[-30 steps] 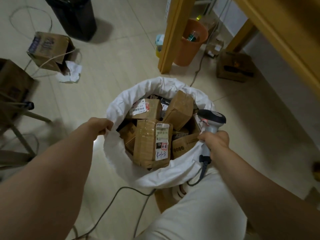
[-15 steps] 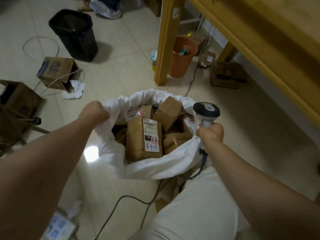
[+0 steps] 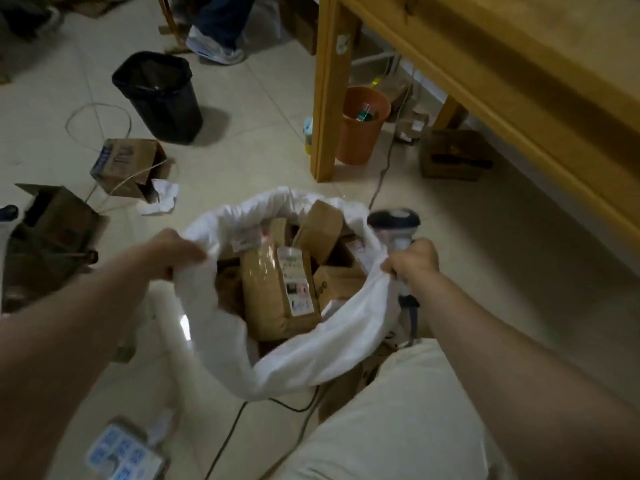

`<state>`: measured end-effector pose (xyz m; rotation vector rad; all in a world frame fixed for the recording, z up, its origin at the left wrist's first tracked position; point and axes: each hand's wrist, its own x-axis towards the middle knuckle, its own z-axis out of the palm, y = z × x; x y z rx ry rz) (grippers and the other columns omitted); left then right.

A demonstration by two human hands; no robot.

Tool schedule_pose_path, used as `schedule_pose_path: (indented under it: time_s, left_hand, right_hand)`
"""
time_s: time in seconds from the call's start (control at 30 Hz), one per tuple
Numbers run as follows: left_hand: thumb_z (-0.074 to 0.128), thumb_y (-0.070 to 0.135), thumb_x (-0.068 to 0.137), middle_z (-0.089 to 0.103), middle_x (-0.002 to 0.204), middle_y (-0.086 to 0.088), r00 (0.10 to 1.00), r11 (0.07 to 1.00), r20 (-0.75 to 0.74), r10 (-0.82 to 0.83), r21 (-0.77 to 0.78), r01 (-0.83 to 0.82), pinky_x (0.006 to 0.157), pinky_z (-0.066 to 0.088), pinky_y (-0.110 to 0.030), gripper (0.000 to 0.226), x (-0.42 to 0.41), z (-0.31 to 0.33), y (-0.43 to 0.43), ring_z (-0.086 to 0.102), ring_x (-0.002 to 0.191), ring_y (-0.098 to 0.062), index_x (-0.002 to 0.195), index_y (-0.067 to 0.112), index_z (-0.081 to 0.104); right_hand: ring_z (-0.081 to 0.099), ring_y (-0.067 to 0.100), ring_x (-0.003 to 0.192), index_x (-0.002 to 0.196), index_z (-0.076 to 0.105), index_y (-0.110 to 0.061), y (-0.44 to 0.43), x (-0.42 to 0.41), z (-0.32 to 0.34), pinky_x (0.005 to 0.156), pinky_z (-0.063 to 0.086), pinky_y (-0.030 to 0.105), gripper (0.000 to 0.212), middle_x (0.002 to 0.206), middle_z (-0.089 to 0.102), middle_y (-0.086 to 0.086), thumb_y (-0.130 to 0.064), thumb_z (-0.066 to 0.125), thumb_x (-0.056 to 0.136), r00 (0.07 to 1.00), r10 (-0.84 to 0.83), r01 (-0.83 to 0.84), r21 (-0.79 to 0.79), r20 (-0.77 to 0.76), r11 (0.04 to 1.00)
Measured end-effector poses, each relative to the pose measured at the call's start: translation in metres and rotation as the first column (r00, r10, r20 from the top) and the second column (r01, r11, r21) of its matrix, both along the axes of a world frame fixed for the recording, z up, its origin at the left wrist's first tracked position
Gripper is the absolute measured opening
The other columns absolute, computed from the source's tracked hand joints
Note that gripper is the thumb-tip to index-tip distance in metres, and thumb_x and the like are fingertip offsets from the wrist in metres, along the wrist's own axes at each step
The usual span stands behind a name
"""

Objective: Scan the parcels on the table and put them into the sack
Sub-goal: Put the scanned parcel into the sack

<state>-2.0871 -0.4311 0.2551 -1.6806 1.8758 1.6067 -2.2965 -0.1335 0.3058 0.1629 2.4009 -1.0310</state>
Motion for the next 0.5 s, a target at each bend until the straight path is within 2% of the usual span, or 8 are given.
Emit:
schedule_pose_path:
  time_s: [0.07,0.13,0.17,0.23,0.3,0.4,0.5]
  left_hand:
    - [0.074,0.003,0.079,0.052,0.090,-0.021,0.946,0.961,0.299,-0.127,-0.200,0.192,0.079,0.045,-0.042,0.036,0.001,-0.015,0.018,0.052,0.090,-0.034,0.107,-0.010,0.054]
    - [0.071,0.008,0.082,0.055,0.098,-0.022,0.835,0.908,0.479,-0.272,-0.159,0.387,0.080,0.042,-0.038,0.034,0.004,-0.030,0.025,0.055,0.096,-0.033,0.109,-0.009,0.060]
    - [0.071,0.014,0.083,0.055,0.100,-0.020,0.824,0.898,0.492,-0.281,-0.167,0.407,0.080,0.041,-0.035,0.038,0.003,-0.034,0.016,0.056,0.099,-0.033,0.111,-0.008,0.061]
    - [0.066,0.029,0.088,0.056,0.105,-0.020,0.868,0.908,0.449,-0.214,-0.236,0.347,0.083,0.041,-0.036,0.044,-0.010,-0.039,0.000,0.055,0.107,-0.036,0.113,-0.007,0.060]
    - [0.055,0.038,0.092,0.057,0.118,-0.023,0.880,0.888,0.451,-0.152,-0.328,0.321,0.096,0.043,-0.040,0.048,-0.033,-0.046,-0.010,0.053,0.112,-0.040,0.116,-0.003,0.057]
    - [0.042,0.031,0.097,0.052,0.129,-0.022,0.828,0.858,0.545,-0.134,-0.355,0.372,0.112,0.028,-0.047,0.042,-0.071,-0.059,-0.020,0.047,0.123,-0.038,0.123,0.000,0.053]
    - [0.034,0.020,0.101,0.048,0.137,-0.023,0.818,0.854,0.545,-0.184,-0.323,0.407,0.112,0.023,-0.049,0.041,-0.093,-0.070,-0.023,0.040,0.131,-0.039,0.129,-0.004,0.052]
  right_hand:
    - [0.063,0.031,0.081,0.088,0.053,0.000,0.001,-0.003,-0.020,0.077,0.054,0.037,0.017,0.084,0.059,0.013,0.001,0.067,0.078,0.996,-0.023,0.017,0.070,0.090,0.997]
    - [0.063,0.029,0.071,0.088,0.057,0.001,-0.002,-0.016,-0.030,0.072,0.055,0.037,0.016,0.086,0.064,0.019,0.004,0.067,0.075,0.990,-0.057,0.050,0.055,0.126,0.997]
    - [0.063,0.029,0.070,0.095,0.061,0.002,-0.004,-0.025,-0.033,0.072,0.057,0.038,0.022,0.090,0.066,0.021,0.004,0.068,0.074,0.988,-0.068,0.065,0.028,0.135,0.997]
    - [0.065,0.029,0.073,0.105,0.061,0.004,-0.012,-0.042,-0.040,0.077,0.058,0.041,0.032,0.093,0.067,0.021,0.003,0.070,0.075,0.986,-0.087,0.092,-0.028,0.141,0.995]
    - [0.068,0.031,0.083,0.108,0.060,0.004,-0.024,-0.057,-0.048,0.083,0.057,0.044,0.035,0.091,0.066,0.019,0.002,0.072,0.075,0.982,-0.098,0.107,-0.053,0.159,0.993]
    - [0.065,0.036,0.095,0.114,0.057,0.002,-0.046,-0.071,-0.065,0.088,0.054,0.050,0.050,0.102,0.065,0.020,-0.004,0.078,0.069,0.969,-0.060,0.082,-0.079,0.241,0.993]
    - [0.064,0.034,0.094,0.119,0.057,-0.004,-0.050,-0.071,-0.078,0.084,0.054,0.047,0.052,0.109,0.065,0.018,-0.008,0.076,0.071,0.931,-0.018,0.067,-0.122,0.364,0.990]
